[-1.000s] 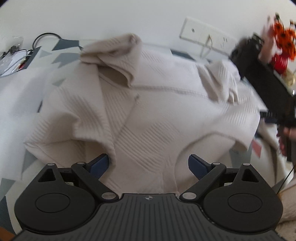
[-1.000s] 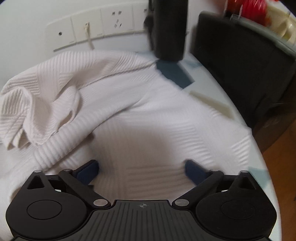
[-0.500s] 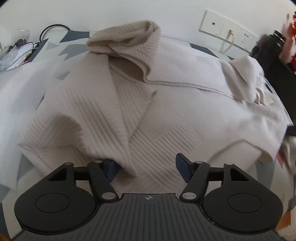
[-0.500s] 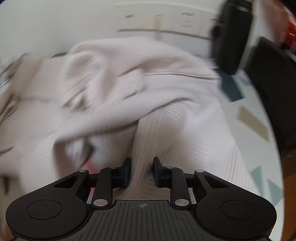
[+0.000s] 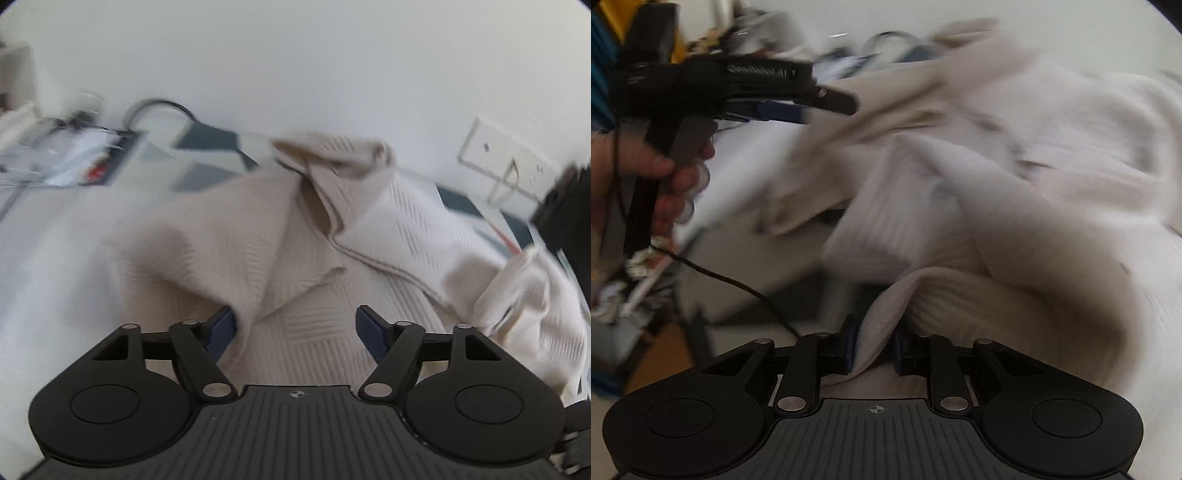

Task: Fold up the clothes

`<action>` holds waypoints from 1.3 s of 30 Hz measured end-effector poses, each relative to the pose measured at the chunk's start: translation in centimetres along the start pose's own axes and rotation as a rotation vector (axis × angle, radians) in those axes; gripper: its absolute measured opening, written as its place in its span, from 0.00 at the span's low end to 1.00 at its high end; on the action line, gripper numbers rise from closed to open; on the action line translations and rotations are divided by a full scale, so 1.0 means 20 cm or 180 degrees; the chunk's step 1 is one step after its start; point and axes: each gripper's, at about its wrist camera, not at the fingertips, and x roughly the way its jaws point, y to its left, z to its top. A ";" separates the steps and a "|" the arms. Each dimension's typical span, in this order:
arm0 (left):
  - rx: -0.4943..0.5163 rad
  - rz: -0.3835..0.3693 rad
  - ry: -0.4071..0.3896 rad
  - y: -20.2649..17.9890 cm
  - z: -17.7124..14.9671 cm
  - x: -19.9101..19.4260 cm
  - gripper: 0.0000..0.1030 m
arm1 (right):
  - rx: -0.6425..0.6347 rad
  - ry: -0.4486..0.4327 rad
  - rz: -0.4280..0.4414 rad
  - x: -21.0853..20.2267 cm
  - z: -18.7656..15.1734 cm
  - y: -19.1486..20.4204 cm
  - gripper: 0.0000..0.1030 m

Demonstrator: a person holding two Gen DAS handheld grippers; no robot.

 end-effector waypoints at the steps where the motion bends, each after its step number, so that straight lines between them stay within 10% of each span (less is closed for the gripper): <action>1: -0.0076 -0.0013 -0.0015 0.02 -0.02 -0.04 0.71 | -0.0026 0.0011 0.0114 0.05 0.05 0.03 0.16; 6: -0.0474 -0.0085 -0.0078 0.15 -0.13 -0.25 0.75 | -0.0177 -0.0019 0.0411 0.11 0.23 0.12 0.34; 15: -0.1058 -0.0382 0.0082 0.28 -0.38 -0.56 0.86 | 0.0029 -0.0805 0.0798 -0.47 0.45 -0.15 0.60; 20: -0.1469 -0.0538 0.0267 0.27 -0.62 -0.66 0.87 | -0.0019 -0.1082 0.0207 -0.52 0.58 -0.33 0.75; 26: -0.1510 -0.0933 0.0444 0.04 -0.74 -0.54 0.87 | -0.0376 -0.0885 -0.0919 -0.24 0.71 -0.52 0.76; 33: -0.1151 -0.0510 0.0665 -0.18 -0.69 -0.24 0.75 | -0.0616 -0.0402 -0.1276 0.10 0.78 -0.61 0.77; 39: -0.1129 -0.0207 0.0536 -0.17 -0.62 -0.15 0.37 | -0.0668 -0.0349 -0.1327 0.09 0.71 -0.69 0.33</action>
